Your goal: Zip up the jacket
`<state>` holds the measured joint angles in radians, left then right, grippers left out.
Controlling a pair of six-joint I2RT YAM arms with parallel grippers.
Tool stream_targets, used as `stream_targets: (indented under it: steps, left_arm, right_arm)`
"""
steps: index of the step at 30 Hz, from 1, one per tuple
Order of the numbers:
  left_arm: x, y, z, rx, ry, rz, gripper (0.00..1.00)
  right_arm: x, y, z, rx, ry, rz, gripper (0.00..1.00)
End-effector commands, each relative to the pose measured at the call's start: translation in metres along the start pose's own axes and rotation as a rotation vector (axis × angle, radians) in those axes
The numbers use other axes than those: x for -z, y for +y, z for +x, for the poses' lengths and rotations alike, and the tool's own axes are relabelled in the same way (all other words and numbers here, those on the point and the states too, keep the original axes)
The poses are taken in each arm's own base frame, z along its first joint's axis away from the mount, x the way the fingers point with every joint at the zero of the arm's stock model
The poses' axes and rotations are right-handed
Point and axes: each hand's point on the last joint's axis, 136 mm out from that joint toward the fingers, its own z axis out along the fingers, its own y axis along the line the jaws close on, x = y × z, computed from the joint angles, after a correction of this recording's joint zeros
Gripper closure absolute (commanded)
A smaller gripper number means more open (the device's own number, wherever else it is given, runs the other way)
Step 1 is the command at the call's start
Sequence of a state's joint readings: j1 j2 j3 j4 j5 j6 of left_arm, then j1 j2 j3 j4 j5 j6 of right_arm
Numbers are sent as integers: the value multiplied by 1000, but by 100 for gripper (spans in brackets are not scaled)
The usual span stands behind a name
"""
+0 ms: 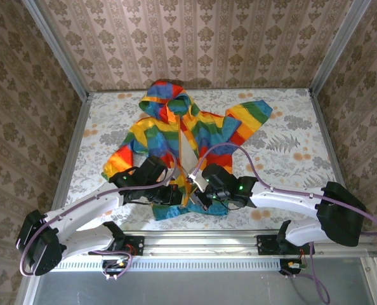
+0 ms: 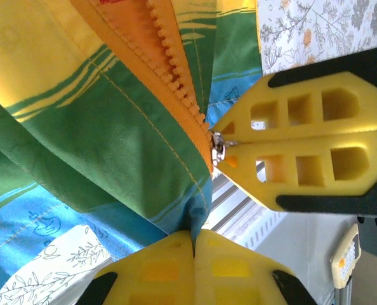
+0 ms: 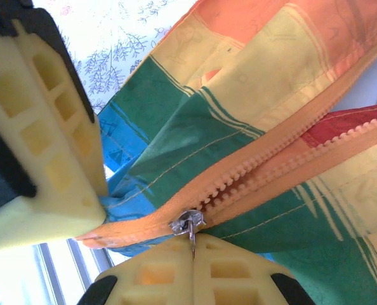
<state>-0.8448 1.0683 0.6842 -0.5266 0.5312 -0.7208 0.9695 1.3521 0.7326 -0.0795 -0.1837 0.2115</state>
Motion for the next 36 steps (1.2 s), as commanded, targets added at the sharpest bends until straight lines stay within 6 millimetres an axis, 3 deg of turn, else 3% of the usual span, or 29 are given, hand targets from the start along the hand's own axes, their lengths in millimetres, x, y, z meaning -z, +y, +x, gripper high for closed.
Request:
stream_targets:
  steps: [1, 18, 36]
  left_arm:
    - [5, 1, 22, -3, 87, -18, 100]
    - [7, 11, 27, 8, 49, -52, 100]
    - [13, 18, 33, 17, -5, -70, 100]
  right_arm:
    - [0, -17, -6, -25, -8, 66, 100]
    - [14, -57, -37, -85, -48, 143, 100]
    - [-5, -95, -69, -122, -26, 161, 100]
